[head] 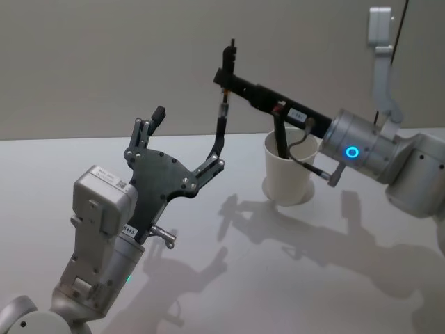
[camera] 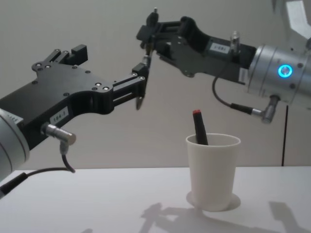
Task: Place the pen into the pen holder.
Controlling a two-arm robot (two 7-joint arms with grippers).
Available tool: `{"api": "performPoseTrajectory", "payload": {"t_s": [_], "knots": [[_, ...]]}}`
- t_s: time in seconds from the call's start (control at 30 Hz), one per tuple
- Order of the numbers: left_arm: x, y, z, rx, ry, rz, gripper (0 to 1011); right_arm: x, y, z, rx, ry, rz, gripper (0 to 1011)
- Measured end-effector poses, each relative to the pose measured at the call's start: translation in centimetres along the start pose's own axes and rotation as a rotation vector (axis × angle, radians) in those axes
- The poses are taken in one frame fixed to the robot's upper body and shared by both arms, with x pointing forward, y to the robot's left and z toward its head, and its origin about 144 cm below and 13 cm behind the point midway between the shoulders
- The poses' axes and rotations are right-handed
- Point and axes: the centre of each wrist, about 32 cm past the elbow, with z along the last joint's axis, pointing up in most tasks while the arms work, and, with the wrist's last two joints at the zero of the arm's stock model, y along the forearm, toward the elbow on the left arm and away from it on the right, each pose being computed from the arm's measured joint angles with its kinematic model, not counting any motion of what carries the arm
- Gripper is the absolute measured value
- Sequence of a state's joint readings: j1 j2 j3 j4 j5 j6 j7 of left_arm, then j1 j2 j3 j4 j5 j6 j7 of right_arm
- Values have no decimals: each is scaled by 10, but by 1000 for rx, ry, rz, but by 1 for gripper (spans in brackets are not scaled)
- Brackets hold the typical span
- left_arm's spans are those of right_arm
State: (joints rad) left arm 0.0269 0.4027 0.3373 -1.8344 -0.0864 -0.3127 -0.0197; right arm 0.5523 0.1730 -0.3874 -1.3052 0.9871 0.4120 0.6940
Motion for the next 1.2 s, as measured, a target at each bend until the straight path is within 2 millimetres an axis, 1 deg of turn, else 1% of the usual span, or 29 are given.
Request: {"api": "performPoseTrajectory", "payload": {"t_s": [0.27, 0.4, 0.47, 0.57, 0.6, 0.8, 0.83, 1.03, 1.2], "knots": [[0, 0, 0, 0, 0, 0, 1001, 3, -7, 13, 33, -42, -25, 154], [0, 0, 0, 0, 0, 0, 1001, 4, -14, 24, 57, -78, -49, 154], [0, 0, 0, 0, 0, 0, 1001, 4, -14, 24, 57, -78, -49, 154], [0, 0, 0, 0, 0, 0, 1001, 5, -23, 37, 84, -123, -83, 154], [0, 0, 0, 0, 0, 0, 1001, 5, -23, 37, 84, -123, -83, 154], [0, 0, 0, 0, 0, 0, 1001, 8, -41, 52, 116, -172, -136, 154], [0, 0, 0, 0, 0, 0, 1001, 8, -41, 52, 116, -172, -136, 154], [0, 0, 0, 0, 0, 0, 1001, 11, -58, 63, 142, -205, -189, 154], [0, 0, 0, 0, 0, 0, 1001, 13, -68, 67, 155, -221, -227, 154]]}}
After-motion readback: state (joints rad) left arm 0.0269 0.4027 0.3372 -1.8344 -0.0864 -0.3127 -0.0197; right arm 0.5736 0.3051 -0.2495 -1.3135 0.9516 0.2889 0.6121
